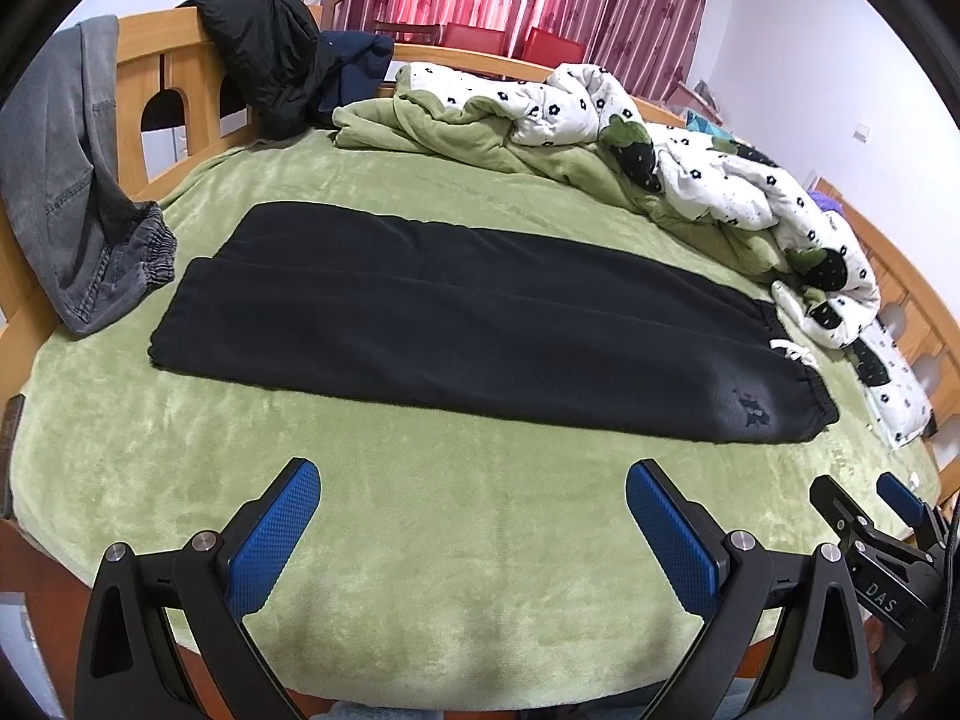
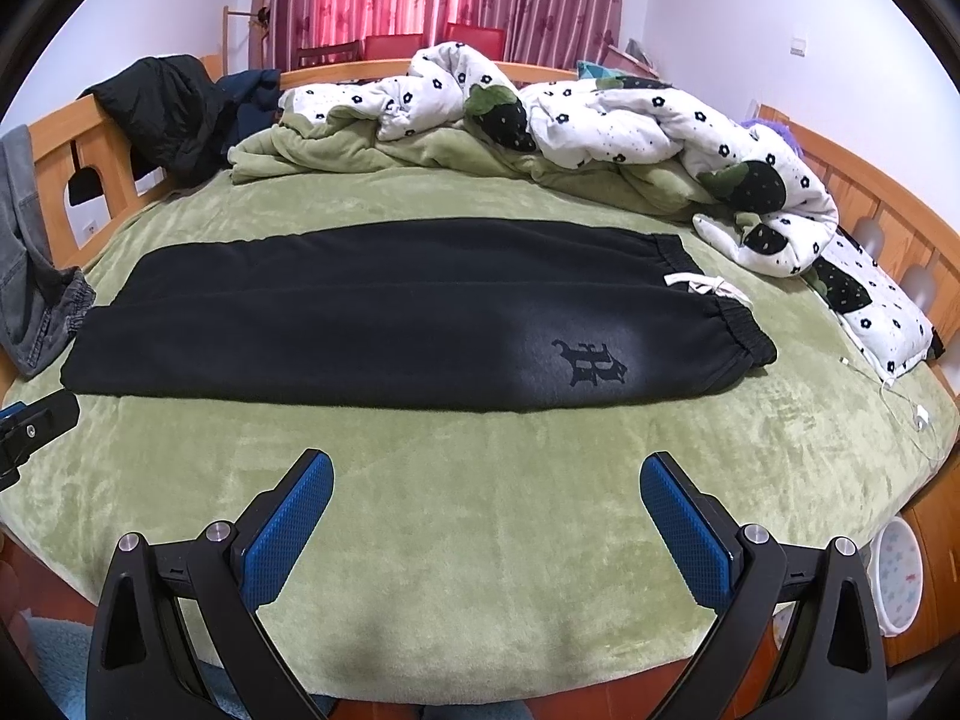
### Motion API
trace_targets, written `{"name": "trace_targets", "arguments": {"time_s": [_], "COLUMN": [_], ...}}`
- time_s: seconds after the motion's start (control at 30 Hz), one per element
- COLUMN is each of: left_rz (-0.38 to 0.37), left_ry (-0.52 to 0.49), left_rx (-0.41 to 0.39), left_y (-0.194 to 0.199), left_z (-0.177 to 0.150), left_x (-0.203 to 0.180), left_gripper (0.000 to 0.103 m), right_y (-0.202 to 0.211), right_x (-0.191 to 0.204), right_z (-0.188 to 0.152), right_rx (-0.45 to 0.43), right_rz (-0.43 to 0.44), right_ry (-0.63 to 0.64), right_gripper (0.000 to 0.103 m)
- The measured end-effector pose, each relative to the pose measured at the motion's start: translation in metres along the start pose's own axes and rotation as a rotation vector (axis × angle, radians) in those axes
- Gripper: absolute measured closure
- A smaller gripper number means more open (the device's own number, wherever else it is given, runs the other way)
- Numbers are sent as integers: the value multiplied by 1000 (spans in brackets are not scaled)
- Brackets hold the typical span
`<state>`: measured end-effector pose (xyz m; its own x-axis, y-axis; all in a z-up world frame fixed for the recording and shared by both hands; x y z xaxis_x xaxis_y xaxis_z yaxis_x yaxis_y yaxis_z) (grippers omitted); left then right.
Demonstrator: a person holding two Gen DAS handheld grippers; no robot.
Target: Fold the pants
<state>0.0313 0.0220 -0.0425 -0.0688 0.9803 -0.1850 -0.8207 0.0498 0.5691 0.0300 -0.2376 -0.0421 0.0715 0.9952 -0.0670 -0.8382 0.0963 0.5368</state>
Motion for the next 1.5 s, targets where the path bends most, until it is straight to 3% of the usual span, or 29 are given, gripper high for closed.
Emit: {"name": "trace_targets", "arguments": {"time_s": [0.1, 0.23, 0.5, 0.63, 0.77, 0.87, 0.93, 1.0, 1.13, 1.3, 1.5], "left_rz": [-54, -67, 25, 72, 60, 53, 56, 50, 22, -29, -76], "left_ry": [32, 41, -7, 13, 67, 82, 86, 104, 133, 233, 347], "left_rx": [-21, -56, -60, -46, 38, 71, 94, 102, 136, 115, 86], "left_y": [5, 18, 13, -10, -42, -67, -84, -95, -124, -145, -164], "left_z": [7, 18, 28, 21, 10, 0, -9, -15, -26, -34, -25], "left_x": [2, 13, 58, 87, 108, 119, 124, 131, 136, 147, 155], "left_gripper": [1, 1, 1, 1, 1, 11, 12, 20, 20, 21, 23], "right_y": [7, 23, 34, 23, -6, -30, -49, -74, -119, -164, -186], "right_x": [-1, -6, -16, -35, -55, -65, -68, -69, -76, -93, -124], "right_z": [7, 19, 26, 19, 12, 4, -3, -13, -31, -52, -63], "right_rx": [-44, -99, -121, -99, -27, -42, -40, -21, 63, 160, 164], "right_rz": [-36, -33, -12, 24, 7, -35, -56, -77, -48, -10, -8], "right_ry": [-13, -59, -23, -98, -160, -136, -99, -82, -112, -204, -347], "right_gripper": [2, 2, 2, 2, 2, 7, 12, 16, 35, 36, 36]}}
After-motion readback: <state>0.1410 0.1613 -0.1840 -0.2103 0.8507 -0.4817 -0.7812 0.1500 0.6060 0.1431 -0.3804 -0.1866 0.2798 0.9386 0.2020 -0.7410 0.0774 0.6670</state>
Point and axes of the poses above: each gripper's, at about its wrist camera, not at the fingertips, and y roughly against the way its jaws point, x to its left, z to its top, the point moved 5 cm from there along -y, roughly the way its jaws point, and after that the axes turned 11 degrees about -x, right-handed, at the moved point
